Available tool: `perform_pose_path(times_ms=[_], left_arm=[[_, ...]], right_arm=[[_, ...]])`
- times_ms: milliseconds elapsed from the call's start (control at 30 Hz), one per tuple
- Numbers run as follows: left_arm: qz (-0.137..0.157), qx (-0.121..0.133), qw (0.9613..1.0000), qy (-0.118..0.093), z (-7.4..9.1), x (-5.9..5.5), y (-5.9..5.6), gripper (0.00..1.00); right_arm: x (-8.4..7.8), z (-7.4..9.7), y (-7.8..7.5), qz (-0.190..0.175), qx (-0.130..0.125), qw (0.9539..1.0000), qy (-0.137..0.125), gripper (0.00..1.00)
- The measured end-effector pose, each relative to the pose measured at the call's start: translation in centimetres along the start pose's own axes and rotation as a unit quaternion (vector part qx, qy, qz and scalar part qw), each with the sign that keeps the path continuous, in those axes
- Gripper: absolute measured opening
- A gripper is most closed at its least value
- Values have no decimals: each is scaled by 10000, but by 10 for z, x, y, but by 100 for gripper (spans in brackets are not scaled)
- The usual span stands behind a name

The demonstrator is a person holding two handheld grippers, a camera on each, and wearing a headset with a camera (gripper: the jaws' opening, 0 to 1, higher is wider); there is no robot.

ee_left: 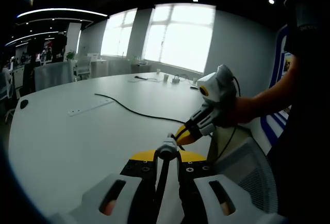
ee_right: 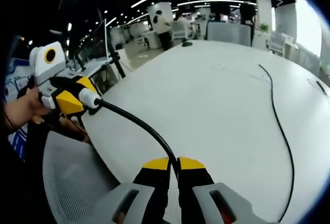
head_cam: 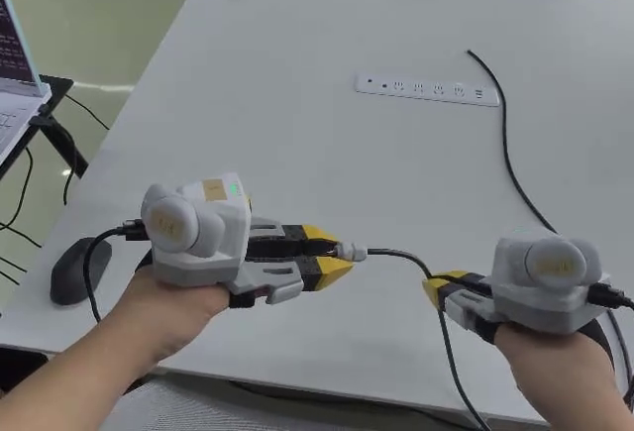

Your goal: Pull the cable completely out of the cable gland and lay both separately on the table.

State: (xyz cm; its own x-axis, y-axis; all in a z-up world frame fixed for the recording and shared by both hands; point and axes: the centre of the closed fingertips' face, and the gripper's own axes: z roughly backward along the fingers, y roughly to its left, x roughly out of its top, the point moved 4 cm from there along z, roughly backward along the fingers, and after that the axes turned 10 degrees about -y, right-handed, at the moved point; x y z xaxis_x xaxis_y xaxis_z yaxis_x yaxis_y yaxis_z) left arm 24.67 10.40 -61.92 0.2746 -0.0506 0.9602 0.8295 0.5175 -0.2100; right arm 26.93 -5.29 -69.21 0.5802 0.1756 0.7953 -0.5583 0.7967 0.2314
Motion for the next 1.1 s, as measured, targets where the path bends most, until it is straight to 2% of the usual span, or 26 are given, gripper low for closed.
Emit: perform_pose_path(times_ms=[67,267,500,733,867,967,1100], left_arm=[[-8,0,10000,-1,0,0,0,15],[-21,5,10000,-4,1,-1,0,15],[-15,6,10000,-3,3,-1,-1,15],[-15,9,10000,-19,4,0,-1,15],[-14,10,10000,-30,5,1,-1,15],[-16,8,10000,-22,5,1,-1,15],[1,1,10000,-2,5,1,0,15]], right_arm=[[-4,0,-2,-404,-37,9992,34,0],[-16,-1,-12,-891,-199,9957,172,0],[-20,-1,-11,-1043,-242,9940,228,0],[-20,1,-10,-1023,-203,9944,146,1],[-18,2,-8,-812,-195,9964,115,1],[-17,3,-7,-341,-226,9990,164,1],[-15,4,-2,-133,-164,9996,170,1]])
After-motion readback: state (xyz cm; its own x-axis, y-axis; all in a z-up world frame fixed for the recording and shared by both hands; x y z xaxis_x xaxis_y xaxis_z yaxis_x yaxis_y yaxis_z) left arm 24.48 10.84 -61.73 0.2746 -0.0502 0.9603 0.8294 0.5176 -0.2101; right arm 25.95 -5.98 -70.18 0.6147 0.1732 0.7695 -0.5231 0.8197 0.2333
